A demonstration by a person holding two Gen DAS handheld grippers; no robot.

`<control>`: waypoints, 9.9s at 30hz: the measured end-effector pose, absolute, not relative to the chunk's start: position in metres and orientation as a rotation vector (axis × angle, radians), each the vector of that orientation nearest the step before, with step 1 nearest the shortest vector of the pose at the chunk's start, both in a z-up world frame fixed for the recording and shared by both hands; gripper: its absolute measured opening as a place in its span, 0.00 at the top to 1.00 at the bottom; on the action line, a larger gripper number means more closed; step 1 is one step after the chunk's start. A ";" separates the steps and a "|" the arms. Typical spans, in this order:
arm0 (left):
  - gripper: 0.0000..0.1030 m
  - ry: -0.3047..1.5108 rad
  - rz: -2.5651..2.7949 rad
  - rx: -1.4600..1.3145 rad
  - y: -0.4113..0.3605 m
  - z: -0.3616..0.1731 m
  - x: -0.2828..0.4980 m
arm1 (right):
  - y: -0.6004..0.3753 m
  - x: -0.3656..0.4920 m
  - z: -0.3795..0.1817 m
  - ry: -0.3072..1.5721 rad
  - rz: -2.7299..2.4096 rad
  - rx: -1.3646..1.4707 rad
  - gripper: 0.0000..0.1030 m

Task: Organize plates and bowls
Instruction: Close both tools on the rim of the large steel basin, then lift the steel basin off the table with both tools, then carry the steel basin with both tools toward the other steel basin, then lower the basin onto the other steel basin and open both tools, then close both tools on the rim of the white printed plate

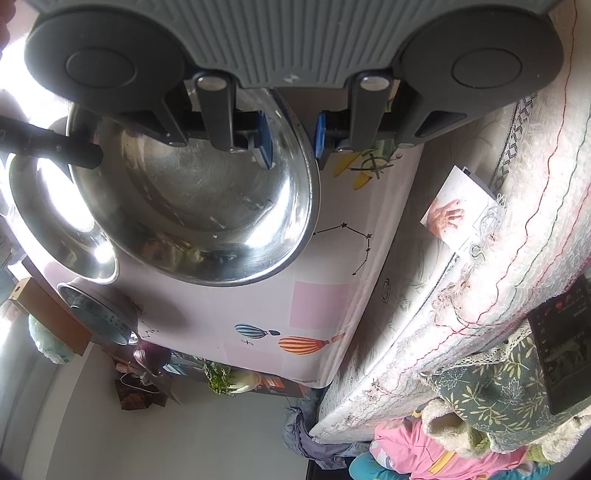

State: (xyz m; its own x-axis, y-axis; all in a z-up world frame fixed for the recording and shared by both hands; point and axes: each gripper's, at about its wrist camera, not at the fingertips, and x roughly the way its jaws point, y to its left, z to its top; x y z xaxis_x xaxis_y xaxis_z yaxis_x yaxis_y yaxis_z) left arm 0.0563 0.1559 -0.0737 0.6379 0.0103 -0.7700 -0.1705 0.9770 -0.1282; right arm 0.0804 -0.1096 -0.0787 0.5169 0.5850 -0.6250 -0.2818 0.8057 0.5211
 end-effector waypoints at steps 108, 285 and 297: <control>0.64 0.916 0.018 -0.052 0.115 -0.073 0.015 | -0.144 0.044 -0.083 0.949 0.529 0.403 0.86; 0.39 0.835 -0.248 -0.129 -0.019 -0.050 0.059 | -0.393 -0.008 -0.067 0.644 0.139 0.703 0.53; 0.39 0.830 -0.386 -0.145 -0.088 -0.065 0.058 | -0.447 -0.028 -0.100 0.677 0.062 0.759 0.53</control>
State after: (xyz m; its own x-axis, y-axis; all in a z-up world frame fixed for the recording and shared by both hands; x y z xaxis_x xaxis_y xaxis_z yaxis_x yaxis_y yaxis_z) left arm 0.0578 -0.0882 -0.0647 0.6100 -0.3893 -0.6902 0.2772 0.9208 -0.2744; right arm -0.0282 -0.4469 -0.1000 0.7885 0.2869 -0.5441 0.1838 0.7342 0.6536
